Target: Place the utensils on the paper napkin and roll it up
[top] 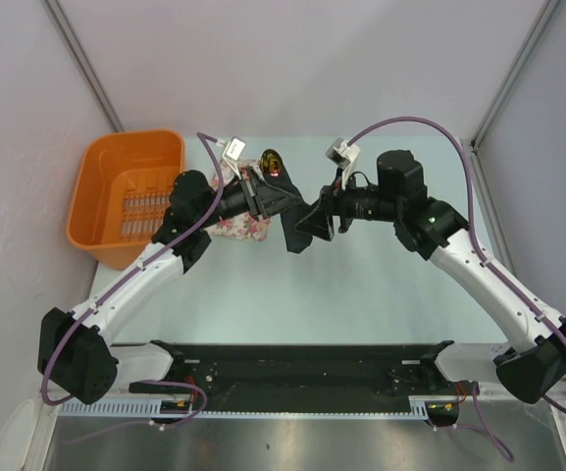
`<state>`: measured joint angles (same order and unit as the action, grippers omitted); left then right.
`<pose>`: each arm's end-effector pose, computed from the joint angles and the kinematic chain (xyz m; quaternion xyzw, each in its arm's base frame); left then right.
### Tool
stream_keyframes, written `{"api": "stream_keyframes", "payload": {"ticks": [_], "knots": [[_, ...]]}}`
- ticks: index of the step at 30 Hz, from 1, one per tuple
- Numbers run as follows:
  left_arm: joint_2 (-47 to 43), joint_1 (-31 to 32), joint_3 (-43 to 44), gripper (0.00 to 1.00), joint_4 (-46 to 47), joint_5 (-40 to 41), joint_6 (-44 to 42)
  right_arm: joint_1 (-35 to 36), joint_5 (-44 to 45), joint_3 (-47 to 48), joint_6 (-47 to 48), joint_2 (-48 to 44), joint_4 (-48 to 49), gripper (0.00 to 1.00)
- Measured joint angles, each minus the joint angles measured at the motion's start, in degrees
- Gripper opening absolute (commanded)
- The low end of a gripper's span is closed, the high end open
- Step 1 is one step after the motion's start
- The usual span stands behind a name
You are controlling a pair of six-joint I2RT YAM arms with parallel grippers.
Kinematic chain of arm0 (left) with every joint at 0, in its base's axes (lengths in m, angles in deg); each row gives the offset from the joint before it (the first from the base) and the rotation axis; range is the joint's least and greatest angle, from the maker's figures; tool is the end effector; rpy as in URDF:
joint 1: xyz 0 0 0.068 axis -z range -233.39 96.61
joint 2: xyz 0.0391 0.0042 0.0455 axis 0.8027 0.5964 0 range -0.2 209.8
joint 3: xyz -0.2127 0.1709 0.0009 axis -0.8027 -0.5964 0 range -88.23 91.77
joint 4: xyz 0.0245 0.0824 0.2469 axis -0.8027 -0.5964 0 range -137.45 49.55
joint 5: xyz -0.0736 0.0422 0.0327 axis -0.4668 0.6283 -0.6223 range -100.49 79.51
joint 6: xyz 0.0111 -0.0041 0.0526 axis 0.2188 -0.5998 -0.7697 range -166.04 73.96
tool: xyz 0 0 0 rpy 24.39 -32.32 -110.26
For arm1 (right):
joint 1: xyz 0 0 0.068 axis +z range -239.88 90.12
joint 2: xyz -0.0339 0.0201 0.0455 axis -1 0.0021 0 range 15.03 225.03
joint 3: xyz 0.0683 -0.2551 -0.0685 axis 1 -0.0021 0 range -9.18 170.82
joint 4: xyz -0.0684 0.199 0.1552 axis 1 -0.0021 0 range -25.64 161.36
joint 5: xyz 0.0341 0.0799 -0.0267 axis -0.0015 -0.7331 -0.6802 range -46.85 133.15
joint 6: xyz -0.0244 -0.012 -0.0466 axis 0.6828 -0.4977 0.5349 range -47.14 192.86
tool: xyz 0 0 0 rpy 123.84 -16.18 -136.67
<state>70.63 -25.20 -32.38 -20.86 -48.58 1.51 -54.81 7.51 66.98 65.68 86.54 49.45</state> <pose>0.2426 -0.1550 0.3658 0.1287 0.6721 -0.6011 0.4127 0.2122 0.1743 0.4129 -0.3608 0.7002 0.4333 0.4378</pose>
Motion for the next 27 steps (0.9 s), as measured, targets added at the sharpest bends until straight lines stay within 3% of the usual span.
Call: {"api": "stream_keyframes", "payload": {"ticks": [2, 11, 15, 20, 27], "knots": [[0.0, 0.0, 0.0, 0.00, 0.2, 0.0, 0.1, 0.6, 1.1, -0.2, 0.4, 0.6, 0.0, 0.75], [0.0, 0.0, 0.0, 0.00, 2.6, -0.4, 1.0, 2.3, 4.3, -0.4, 1.5, 1.0, 0.9, 0.73], [0.0, 0.0, 0.0, 0.00, 3.5, -1.2, 1.7, 2.2, 3.7, -0.7, 1.6, 1.2, 1.9, 0.56], [0.0, 0.0, 0.0, 0.00, 6.5, -2.8, 3.5, 2.2, 0.1, -1.7, 0.0, 2.0, 4.6, 0.48], [0.0, 0.0, -1.5, 0.00, 12.3, -4.7, 6.6, 0.7, -5.9, -2.3, -4.0, 2.3, 8.0, 0.25]]}}
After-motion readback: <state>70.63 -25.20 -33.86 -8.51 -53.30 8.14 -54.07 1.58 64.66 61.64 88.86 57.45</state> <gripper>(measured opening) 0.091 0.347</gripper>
